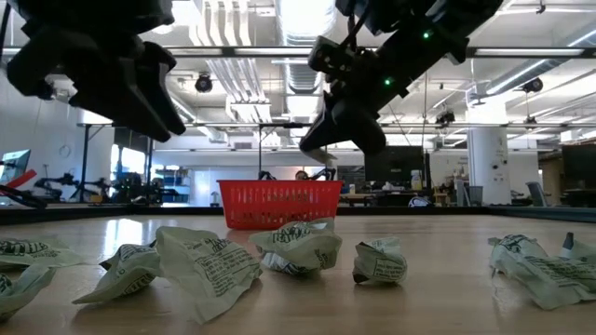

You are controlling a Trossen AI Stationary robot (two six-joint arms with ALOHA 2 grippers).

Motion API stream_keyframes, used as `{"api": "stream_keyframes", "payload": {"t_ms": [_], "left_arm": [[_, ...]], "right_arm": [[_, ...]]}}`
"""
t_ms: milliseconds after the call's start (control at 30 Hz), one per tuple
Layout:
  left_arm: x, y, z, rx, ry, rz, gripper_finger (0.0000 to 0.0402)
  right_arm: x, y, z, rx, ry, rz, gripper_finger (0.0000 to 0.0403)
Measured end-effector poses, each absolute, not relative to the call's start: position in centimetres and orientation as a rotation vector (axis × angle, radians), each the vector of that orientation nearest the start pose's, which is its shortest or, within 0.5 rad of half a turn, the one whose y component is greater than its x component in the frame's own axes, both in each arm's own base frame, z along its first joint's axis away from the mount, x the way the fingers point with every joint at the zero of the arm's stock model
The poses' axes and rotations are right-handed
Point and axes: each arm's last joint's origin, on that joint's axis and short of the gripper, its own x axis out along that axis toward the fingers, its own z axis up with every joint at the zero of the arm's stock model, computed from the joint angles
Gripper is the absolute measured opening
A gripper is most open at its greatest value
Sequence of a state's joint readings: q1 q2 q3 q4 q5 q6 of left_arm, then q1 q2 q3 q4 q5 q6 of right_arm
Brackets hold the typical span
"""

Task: Pick and place items into bin
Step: Put the stevia packet into the red bin

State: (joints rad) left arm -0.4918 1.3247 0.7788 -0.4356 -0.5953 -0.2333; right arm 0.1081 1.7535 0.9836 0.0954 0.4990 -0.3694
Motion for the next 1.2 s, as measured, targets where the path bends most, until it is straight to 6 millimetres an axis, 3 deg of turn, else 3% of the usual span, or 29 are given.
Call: {"api": "stream_keyframes", "payload": {"t_ms": [300,467,633,900,1200], "left_arm": [[23.3,-10.6,20.1,0.297,0.802,0.183,0.0172],[25.0,-11.6,20.3,0.352,0.680,0.102,0.0172],[27.1,-12.8,18.9,0.437,0.617,-0.053,0.0172],[30.9,-11.4,16.3,0.456,0.663,0.011,0.0171],[35.4,-8.8,16.0,0.405,0.739,0.053,0.0171]], "right_arm": [[35.9,2.1,17.7,-0.522,0.705,-0.163,0.0072],[36.1,2.3,18.5,-0.538,0.691,-0.156,0.0102],[35.3,2.9,19.9,-0.559,0.702,-0.133,0.0112],[31.3,3.3,22.5,-0.479,0.855,-0.244,0.0097],[26.6,4.1,24.7,-0.265,0.923,-0.320,0.0084]]}}
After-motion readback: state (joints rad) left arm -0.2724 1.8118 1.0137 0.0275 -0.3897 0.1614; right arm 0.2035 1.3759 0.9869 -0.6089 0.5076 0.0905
